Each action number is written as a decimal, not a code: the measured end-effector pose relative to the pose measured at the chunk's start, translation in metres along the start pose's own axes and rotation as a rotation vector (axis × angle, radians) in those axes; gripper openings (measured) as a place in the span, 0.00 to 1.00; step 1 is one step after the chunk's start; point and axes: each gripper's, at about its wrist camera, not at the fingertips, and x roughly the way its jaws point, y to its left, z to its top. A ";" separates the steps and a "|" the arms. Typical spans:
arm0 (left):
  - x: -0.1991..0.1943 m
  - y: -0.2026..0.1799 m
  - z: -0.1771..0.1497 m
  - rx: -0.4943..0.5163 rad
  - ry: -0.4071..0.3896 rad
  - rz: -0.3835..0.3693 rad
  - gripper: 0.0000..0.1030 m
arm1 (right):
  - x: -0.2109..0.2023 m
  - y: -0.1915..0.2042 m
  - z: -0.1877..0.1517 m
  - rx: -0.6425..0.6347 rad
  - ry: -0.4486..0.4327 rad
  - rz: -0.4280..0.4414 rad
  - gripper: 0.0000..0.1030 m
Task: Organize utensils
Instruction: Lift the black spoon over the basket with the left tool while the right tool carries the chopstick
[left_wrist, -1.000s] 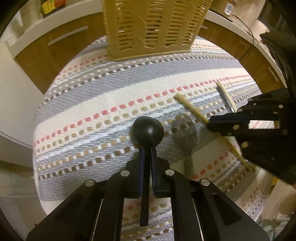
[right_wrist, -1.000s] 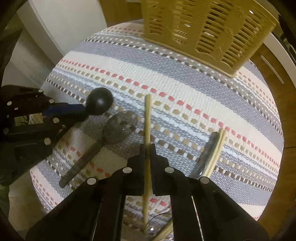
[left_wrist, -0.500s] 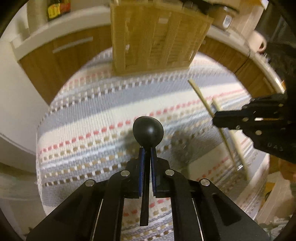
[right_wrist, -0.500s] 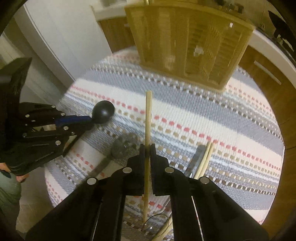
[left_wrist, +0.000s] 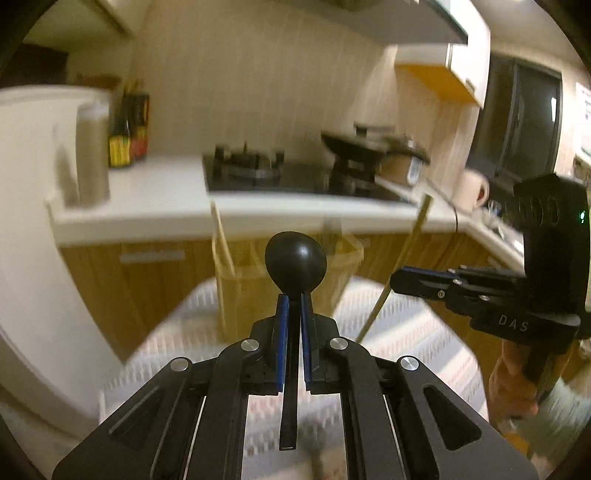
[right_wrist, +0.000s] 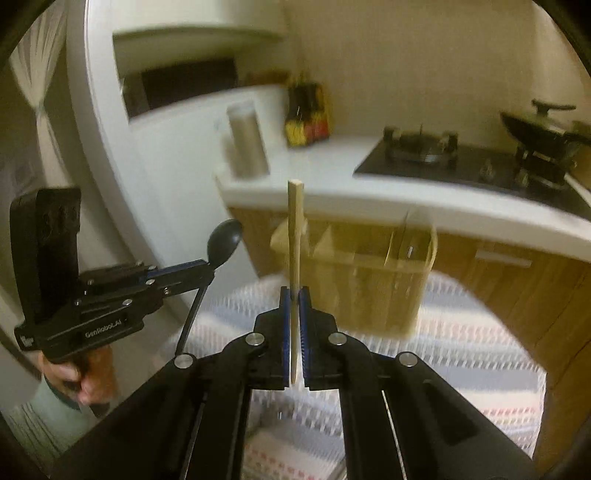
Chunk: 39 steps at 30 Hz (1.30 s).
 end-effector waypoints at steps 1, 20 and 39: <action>-0.001 0.001 0.010 -0.004 -0.029 -0.002 0.05 | -0.003 0.000 0.006 0.005 -0.019 0.002 0.03; 0.054 0.015 0.097 -0.030 -0.308 -0.065 0.05 | -0.012 -0.079 0.078 0.068 -0.148 -0.173 0.03; 0.111 0.039 0.055 0.018 -0.370 0.017 0.05 | 0.056 -0.089 0.060 0.006 -0.072 -0.273 0.03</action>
